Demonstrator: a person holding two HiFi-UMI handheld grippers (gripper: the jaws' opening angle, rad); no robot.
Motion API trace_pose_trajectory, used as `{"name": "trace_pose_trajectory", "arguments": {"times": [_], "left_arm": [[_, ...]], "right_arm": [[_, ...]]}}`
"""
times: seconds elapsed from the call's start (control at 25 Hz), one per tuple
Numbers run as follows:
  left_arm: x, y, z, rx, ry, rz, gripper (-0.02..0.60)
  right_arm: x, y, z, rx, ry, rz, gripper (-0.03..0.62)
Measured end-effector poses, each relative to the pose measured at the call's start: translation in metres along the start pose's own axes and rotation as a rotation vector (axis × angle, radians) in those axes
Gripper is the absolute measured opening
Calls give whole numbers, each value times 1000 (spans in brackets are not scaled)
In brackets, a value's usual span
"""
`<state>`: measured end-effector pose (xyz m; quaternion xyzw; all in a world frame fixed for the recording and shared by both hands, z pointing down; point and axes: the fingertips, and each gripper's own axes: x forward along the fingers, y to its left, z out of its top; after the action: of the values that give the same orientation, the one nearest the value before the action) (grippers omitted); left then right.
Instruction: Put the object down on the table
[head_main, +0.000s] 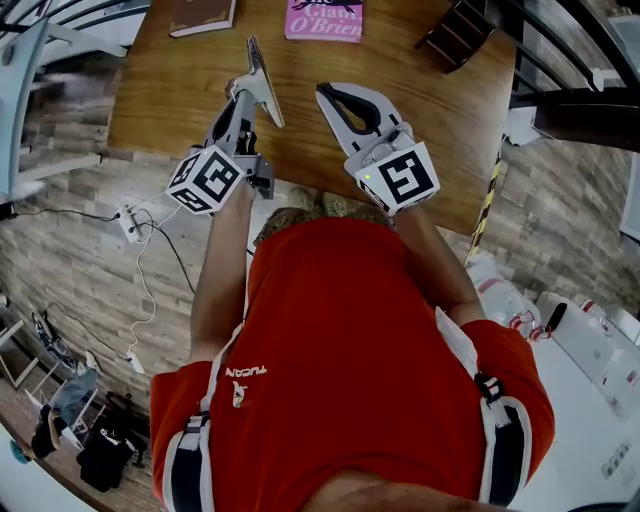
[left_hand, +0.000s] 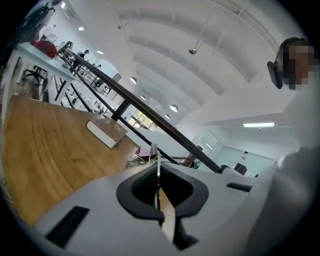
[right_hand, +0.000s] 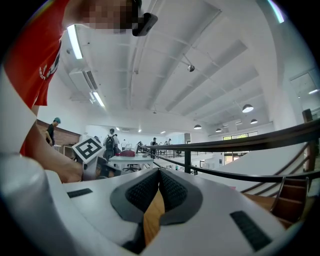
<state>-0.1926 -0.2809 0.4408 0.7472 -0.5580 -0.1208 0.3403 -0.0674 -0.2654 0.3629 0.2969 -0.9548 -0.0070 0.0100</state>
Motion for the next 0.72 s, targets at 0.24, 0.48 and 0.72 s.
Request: {"name": "trace_pose_trajectory", "arguments": {"times": [0.24, 0.48, 0.72], "left_arm": [[28, 25, -22, -43, 98, 25, 9], [49, 39, -32, -96, 154, 25, 9], [60, 52, -48, -154, 212, 50, 9]], "right_arm": [[6, -7, -7, -7, 31, -26, 25], [7, -14, -13, -2, 53, -56, 25], [0, -22, -19, 6, 69, -82, 25]]}}
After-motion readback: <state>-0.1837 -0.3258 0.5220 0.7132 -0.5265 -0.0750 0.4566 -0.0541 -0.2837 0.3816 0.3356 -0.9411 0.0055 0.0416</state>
